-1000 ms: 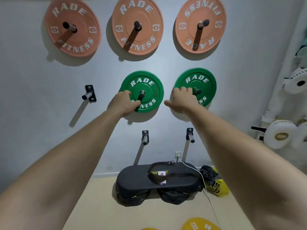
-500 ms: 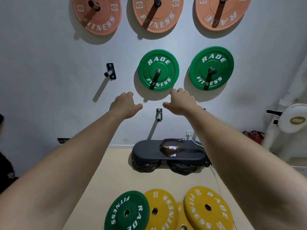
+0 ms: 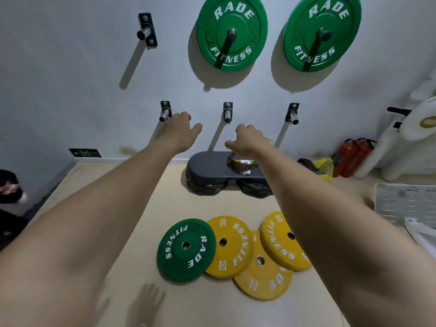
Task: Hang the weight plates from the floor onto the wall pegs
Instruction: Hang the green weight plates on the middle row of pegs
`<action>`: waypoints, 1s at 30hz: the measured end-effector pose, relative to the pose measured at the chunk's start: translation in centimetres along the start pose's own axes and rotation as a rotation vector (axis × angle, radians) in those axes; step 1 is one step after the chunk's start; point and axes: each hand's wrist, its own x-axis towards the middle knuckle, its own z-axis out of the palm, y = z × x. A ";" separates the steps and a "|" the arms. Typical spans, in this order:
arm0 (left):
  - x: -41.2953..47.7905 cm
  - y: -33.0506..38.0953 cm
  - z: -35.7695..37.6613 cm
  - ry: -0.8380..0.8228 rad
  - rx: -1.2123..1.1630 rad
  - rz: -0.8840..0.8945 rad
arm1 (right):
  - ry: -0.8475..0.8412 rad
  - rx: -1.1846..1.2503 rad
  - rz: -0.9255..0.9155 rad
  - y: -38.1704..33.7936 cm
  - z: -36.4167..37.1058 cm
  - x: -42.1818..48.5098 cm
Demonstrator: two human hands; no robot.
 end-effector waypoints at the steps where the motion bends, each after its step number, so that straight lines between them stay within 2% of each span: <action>1: 0.5 -1.9 0.7 -0.004 0.002 0.018 | -0.013 0.007 -0.001 -1.0 1.8 0.7; 5: 2.9 -10.4 4.2 -0.030 -0.073 0.050 | -0.103 0.042 0.023 -6.0 10.4 3.8; 13: 5.1 -23.4 12.9 -0.304 -0.003 0.065 | -0.283 0.024 0.138 -11.1 25.1 6.6; 23: 7.2 -27.3 25.7 -0.505 0.097 -0.018 | -0.403 0.056 0.238 -4.2 36.4 11.2; 30: 8.7 -31.5 36.3 -0.565 0.116 -0.062 | -0.480 0.079 0.282 1.6 46.9 14.8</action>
